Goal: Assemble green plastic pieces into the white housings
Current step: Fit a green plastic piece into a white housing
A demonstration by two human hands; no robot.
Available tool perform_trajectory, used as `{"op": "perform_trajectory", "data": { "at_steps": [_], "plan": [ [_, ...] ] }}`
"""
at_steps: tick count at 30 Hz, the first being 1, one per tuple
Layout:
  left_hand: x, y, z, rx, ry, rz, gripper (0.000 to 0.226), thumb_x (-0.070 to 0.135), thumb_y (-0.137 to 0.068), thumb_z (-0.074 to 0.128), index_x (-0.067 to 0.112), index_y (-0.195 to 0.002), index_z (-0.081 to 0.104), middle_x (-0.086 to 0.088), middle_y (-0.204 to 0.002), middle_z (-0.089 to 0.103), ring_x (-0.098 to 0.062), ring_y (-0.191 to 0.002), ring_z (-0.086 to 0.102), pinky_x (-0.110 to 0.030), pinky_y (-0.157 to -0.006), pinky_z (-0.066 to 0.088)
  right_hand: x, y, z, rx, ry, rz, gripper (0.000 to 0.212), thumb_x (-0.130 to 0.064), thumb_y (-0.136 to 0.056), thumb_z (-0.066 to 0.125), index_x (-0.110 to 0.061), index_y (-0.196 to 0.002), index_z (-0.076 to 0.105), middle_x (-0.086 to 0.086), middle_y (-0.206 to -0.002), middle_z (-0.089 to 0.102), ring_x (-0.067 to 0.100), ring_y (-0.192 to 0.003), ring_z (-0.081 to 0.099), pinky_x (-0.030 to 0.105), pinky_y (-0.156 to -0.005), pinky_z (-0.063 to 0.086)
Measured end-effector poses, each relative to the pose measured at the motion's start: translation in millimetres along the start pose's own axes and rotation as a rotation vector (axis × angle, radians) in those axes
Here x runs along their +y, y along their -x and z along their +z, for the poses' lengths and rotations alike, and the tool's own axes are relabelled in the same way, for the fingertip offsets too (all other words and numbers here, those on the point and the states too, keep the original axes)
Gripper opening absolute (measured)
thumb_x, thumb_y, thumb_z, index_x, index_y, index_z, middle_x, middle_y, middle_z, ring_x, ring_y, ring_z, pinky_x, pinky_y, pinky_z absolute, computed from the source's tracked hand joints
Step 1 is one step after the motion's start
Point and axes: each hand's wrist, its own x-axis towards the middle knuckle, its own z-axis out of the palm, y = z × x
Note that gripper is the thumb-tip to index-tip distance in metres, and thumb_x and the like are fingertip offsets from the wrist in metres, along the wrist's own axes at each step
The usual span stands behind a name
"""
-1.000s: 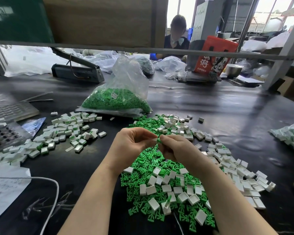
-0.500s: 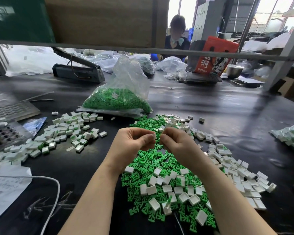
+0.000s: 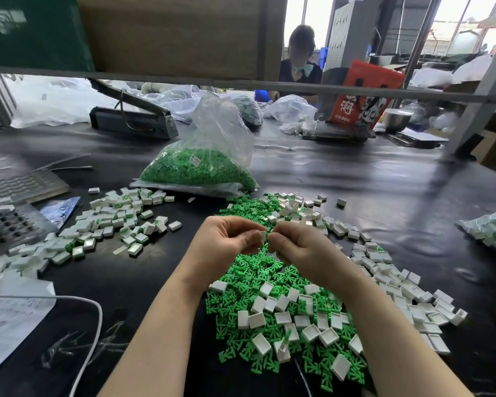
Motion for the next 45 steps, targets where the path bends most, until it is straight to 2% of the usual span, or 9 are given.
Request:
{"op": "perform_trajectory", "data": {
  "at_steps": [5, 9, 11, 14, 19, 29, 34, 42, 45],
  "plan": [
    [-4, -1, -2, -0.064, -0.084, -0.02, 0.01, 0.009, -0.09, 0.065, 0.016, -0.088, 0.072, -0.003, -0.075, 0.073, -0.008, -0.069, 0.067, -0.015, -0.063, 0.051, 3, -2, 3, -0.039, -0.041, -0.006, 0.032, -0.02, -0.102, 0.049, -0.021, -0.07, 0.054, 0.001, -0.062, 0.047, 0.016, -0.058, 0.041, 0.035, -0.056, 0.035],
    [-11, -2, -2, -0.177, -0.266, -0.069, 0.015, 0.017, -0.099, 0.055, 0.017, -0.087, 0.063, 0.001, -0.069, 0.058, -0.014, -0.069, 0.053, -0.034, -0.071, 0.046, 7, -2, 2, -0.06, -0.043, 0.006, 0.034, -0.021, -0.101, 0.05, -0.023, -0.068, 0.052, -0.002, -0.062, 0.045, 0.016, -0.059, 0.039, 0.038, -0.058, 0.033],
    [-12, -2, -3, -0.202, -0.312, -0.075, 0.019, 0.019, -0.099, 0.054, 0.02, -0.082, 0.062, 0.003, -0.065, 0.052, -0.017, -0.066, 0.045, -0.038, -0.066, 0.04, 8, -2, 2, -0.089, -0.022, 0.027, 0.034, -0.022, -0.101, 0.05, -0.023, -0.067, 0.051, -0.004, -0.061, 0.045, 0.015, -0.059, 0.039, 0.038, -0.059, 0.034],
    [-11, -2, -5, -0.201, -0.408, -0.041, 0.022, 0.02, -0.097, 0.057, 0.024, -0.077, 0.063, 0.013, -0.057, 0.049, -0.011, -0.06, 0.043, -0.031, -0.059, 0.036, 8, -2, 3, -0.134, 0.014, 0.054, 0.034, -0.022, -0.101, 0.049, -0.022, -0.067, 0.051, -0.003, -0.062, 0.045, 0.015, -0.059, 0.039, 0.036, -0.06, 0.034],
    [-8, -2, -5, -0.198, -0.49, -0.006, 0.023, 0.019, -0.095, 0.059, 0.027, -0.075, 0.064, 0.015, -0.054, 0.048, -0.006, -0.054, 0.04, -0.024, -0.052, 0.035, 6, -2, 2, -0.144, 0.062, 0.04, 0.036, -0.022, -0.1, 0.05, -0.025, -0.064, 0.051, 0.002, -0.064, 0.047, 0.016, -0.06, 0.04, 0.037, -0.06, 0.035],
    [-6, -1, -4, -0.205, -0.54, 0.027, 0.019, 0.015, -0.095, 0.059, 0.023, -0.08, 0.065, 0.018, -0.051, 0.048, -0.002, -0.047, 0.035, -0.019, -0.046, 0.031, 5, -1, 2, -0.166, 0.082, 0.019, 0.027, -0.034, -0.093, 0.048, -0.029, -0.067, 0.054, -0.001, -0.066, 0.05, 0.017, -0.064, 0.044, 0.052, -0.066, 0.043],
    [-4, 0, -5, -0.189, -0.524, 0.062, 0.021, 0.013, -0.095, 0.059, 0.024, -0.077, 0.064, 0.015, -0.051, 0.046, -0.005, -0.048, 0.034, -0.021, -0.046, 0.03, 4, -1, 2, -0.163, 0.097, -0.001, 0.024, -0.038, -0.09, 0.046, -0.031, -0.069, 0.054, -0.001, -0.067, 0.05, 0.017, -0.064, 0.044, 0.054, -0.067, 0.044],
    [-5, 0, -6, -0.211, -0.564, 0.045, 0.025, 0.015, -0.095, 0.059, 0.03, -0.075, 0.063, 0.016, -0.051, 0.047, -0.007, -0.049, 0.035, -0.026, -0.046, 0.03, 4, 0, 1, -0.167, 0.194, 0.011, 0.029, -0.023, -0.099, 0.05, -0.03, -0.071, 0.053, -0.011, -0.064, 0.053, 0.01, -0.064, 0.048, 0.047, -0.07, 0.048],
    [-5, 1, -6, -0.192, -0.551, 0.07, 0.025, 0.014, -0.094, 0.059, 0.029, -0.075, 0.063, 0.019, -0.05, 0.048, -0.003, -0.046, 0.035, -0.02, -0.045, 0.03, 1, 1, 1, -0.146, 0.189, 0.008, 0.031, -0.023, -0.1, 0.05, -0.028, -0.069, 0.052, 0.002, -0.068, 0.055, 0.016, -0.066, 0.048, 0.05, -0.069, 0.047]
  ]
}}
